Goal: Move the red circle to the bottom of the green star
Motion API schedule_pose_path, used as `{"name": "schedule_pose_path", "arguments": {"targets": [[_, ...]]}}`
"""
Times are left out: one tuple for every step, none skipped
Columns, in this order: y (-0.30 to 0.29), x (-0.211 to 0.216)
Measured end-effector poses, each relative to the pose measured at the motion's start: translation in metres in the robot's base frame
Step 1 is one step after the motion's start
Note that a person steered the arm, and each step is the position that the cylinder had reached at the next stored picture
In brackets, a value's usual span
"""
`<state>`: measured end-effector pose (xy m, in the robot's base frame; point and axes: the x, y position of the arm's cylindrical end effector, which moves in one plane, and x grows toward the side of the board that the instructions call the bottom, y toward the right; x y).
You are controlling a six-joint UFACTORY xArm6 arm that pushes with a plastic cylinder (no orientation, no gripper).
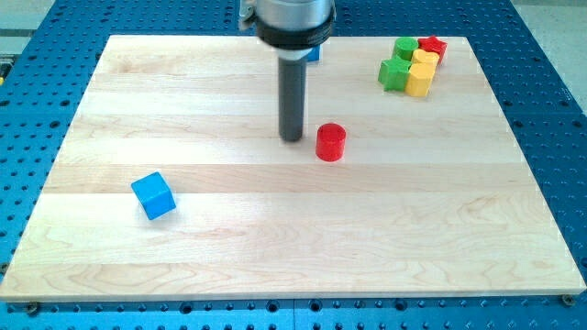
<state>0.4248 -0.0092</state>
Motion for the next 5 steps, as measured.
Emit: {"name": "schedule_pose_path", "arguments": {"targets": [[0.004, 0.036], [0.059, 0.004], [0.110, -0.063], [0.122, -0.034], [0.094, 0.013]]}}
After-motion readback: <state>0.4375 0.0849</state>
